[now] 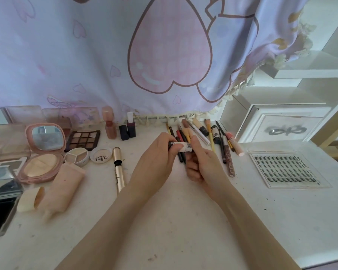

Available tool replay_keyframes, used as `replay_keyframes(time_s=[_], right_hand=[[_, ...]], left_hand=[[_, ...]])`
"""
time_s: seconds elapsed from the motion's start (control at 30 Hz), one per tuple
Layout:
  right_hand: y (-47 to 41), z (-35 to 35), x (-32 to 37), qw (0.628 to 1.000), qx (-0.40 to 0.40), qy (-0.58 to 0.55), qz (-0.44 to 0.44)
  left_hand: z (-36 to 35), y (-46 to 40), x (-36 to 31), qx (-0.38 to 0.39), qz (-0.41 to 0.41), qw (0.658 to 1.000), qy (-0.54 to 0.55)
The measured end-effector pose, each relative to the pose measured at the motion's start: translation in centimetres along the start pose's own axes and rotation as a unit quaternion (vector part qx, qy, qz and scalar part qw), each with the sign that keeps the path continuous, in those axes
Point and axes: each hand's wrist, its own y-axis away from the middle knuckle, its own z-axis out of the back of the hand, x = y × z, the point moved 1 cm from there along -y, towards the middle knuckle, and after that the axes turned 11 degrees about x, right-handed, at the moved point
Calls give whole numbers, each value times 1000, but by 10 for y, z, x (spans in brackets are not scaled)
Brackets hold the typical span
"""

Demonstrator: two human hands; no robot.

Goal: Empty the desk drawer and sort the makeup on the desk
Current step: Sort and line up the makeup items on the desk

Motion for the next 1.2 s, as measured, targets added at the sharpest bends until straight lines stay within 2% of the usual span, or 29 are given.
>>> replay_keyframes(time_s=[0.07,0.13,0.23,0.33,0.4,0.5,0.6,0.7,0.77,0.87,0.97,1.03,1.2], right_hand=[[0,-2,0,1000,7,6,22],[1,-3,0,999,11,11,35],[2,-3,1,1000,0,-8,8],[1,-4,1,1000,-15,5,2],[2,-3,0,999,-20,25,18],[5,-7,-2,993,-24,98,57],[6,-8,-4,971,-44,199,122],[7,-9,-3,935,-57,283,204],[7,-9,-4,927,-58,303,212],[4,-4,-5,943,-89,271,171],[4,0,-1,981,-81,134,116],[5,1,1,991,-56,69,97],[2,-1,-1,982,-35,135,126]], left_hand=[[1,-1,1,-19,7,997,-71],[3,-1,2,-64,-20,989,-130],[8,-1,-1,-99,-58,982,-151],[8,0,-6,-98,-99,972,-187],[7,-1,-7,-90,-87,976,-180],[7,0,-5,-44,-13,994,-97],[8,2,-4,6,74,997,-20],[6,-1,-2,80,186,963,175],[8,-2,-3,90,189,949,234],[13,2,-7,60,59,991,103],[9,6,-9,74,-20,997,33],[7,6,-11,63,-24,998,20],[14,4,-7,53,48,997,-36]])
